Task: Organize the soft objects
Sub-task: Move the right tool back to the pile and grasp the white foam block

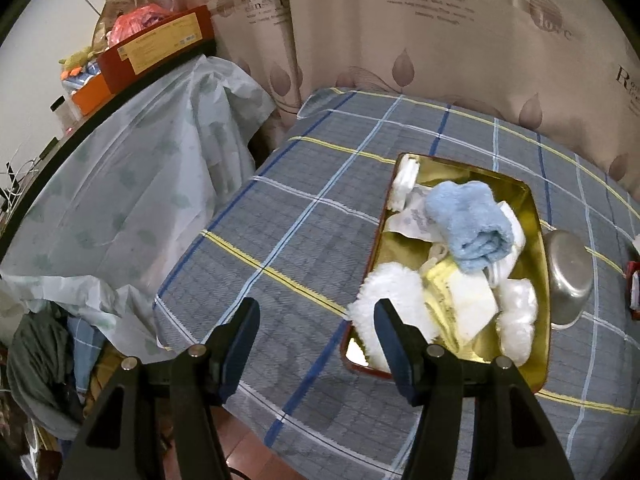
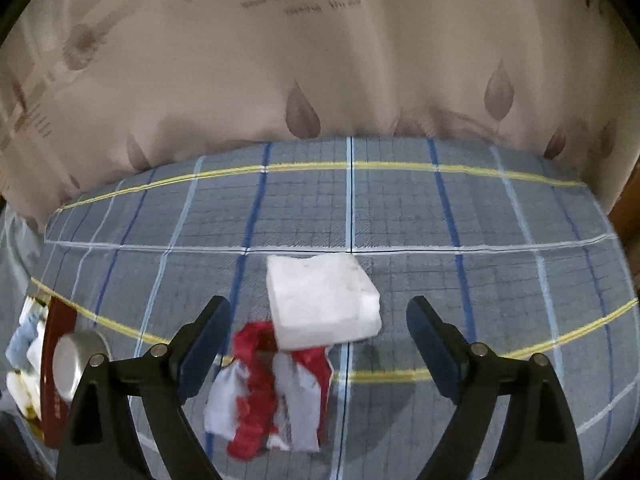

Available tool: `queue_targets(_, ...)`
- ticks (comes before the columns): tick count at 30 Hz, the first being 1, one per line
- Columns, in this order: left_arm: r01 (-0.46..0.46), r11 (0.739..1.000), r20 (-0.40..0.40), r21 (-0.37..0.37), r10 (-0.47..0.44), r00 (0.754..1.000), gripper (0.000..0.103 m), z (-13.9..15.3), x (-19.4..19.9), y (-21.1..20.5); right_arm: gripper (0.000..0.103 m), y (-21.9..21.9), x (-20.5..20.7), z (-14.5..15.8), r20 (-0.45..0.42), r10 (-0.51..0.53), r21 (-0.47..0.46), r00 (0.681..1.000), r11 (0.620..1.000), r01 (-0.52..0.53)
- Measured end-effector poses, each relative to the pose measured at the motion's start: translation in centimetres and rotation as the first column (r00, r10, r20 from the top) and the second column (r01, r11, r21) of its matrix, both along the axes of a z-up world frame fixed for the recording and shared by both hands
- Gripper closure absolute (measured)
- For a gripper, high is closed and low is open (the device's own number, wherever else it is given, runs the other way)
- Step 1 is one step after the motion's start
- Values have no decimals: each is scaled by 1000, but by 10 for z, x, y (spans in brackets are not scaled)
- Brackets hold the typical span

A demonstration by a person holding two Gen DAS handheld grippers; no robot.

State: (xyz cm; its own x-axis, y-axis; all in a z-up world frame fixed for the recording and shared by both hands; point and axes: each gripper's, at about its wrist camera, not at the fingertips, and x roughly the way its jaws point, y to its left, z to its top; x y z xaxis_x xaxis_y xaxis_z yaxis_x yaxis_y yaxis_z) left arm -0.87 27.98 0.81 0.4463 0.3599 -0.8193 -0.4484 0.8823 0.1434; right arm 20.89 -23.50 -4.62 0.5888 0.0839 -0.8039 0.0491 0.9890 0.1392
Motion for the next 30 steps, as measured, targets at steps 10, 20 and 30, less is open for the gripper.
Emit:
queue_targets(10, 34, 999, -16, 33, -34, 999, 42, 10, 20, -20, 15, 1, 37, -42, -95, 21, 59, 995, 998, -16)
queue_targets(20, 145, 988, -34, 51, -143, 989, 42, 14, 52, -71, 32, -4, 18, -40, 17, 53, -9, 998, 999, -53)
queue_targets(30, 353, 935, -24, -17, -354, 935, 42, 16, 85, -161, 32, -57, -62, -32, 114, -78, -84, 990, 993, 88)
